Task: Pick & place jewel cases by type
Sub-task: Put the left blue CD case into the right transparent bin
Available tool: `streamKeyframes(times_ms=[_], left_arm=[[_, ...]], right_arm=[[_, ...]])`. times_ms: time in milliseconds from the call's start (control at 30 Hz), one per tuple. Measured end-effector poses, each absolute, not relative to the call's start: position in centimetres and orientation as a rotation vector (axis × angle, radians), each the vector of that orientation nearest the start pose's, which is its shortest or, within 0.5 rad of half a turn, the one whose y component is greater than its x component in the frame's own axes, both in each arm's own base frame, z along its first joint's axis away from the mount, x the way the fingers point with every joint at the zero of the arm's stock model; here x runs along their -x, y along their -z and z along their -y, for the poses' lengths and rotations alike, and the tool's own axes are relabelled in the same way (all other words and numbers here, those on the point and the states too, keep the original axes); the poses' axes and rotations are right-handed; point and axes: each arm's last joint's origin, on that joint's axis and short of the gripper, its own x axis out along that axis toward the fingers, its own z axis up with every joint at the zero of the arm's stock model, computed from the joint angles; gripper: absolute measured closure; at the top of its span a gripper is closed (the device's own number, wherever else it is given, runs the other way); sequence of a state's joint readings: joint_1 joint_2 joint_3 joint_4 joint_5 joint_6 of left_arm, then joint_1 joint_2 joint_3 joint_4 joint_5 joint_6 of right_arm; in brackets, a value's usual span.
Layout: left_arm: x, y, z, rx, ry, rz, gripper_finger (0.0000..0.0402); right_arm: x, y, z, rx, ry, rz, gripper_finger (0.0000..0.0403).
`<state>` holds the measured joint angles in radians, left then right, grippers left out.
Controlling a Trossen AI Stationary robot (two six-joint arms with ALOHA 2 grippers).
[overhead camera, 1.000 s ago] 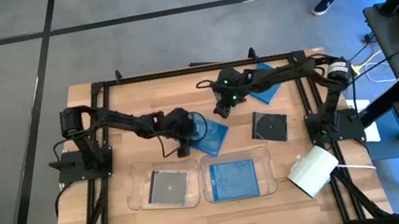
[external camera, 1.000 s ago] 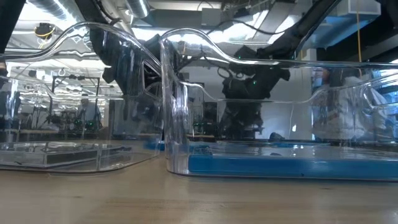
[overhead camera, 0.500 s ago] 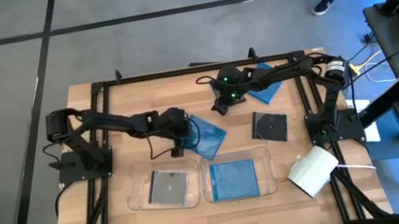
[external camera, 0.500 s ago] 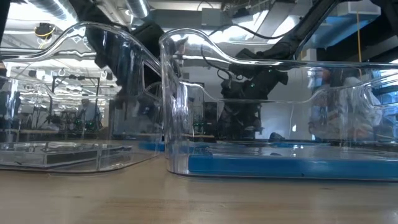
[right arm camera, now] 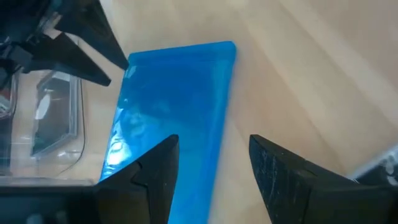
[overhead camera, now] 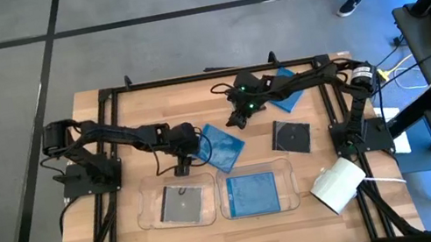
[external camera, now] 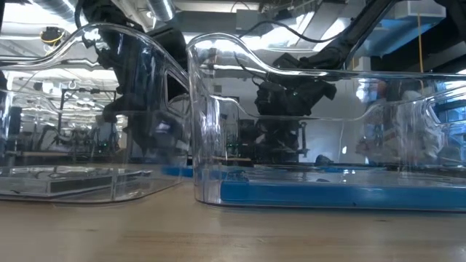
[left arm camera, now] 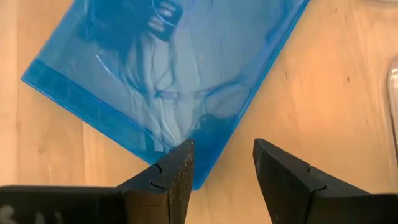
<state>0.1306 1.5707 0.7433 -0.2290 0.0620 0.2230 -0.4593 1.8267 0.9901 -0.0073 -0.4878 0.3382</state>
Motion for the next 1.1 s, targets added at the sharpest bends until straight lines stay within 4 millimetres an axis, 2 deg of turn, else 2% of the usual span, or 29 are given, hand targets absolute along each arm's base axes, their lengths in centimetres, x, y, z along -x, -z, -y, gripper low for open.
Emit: streamKeyframes(times_ms=[233,467,600,900,1100], left_arm=[[-27.5,-14.4,-3.2,-0.092,0.093,-1.055,0.0243],[-27.3,-14.2,-2.6,-0.082,0.152,-1.082,0.0240],[-27.4,-13.8,-2.5,-0.084,0.155,-1.098,0.0242],[-28.0,-12.1,-3.3,-0.071,0.157,-1.117,0.0243],[-28.7,-12.1,-3.9,-0.068,0.146,-1.040,0.0243]], right_arm=[[-33.0,-14.4,14.3,-0.740,0.135,-0.762,0.0204],[-33.3,-11.2,14.4,-0.808,0.112,-0.830,0.0204],[-33.7,-10.5,14.4,-0.827,0.082,-0.829,0.0204],[-34.5,-10.9,14.5,-0.821,0.037,-0.817,0.0204],[-34.7,-10.9,14.0,-0.774,0.042,-0.836,0.0204]])
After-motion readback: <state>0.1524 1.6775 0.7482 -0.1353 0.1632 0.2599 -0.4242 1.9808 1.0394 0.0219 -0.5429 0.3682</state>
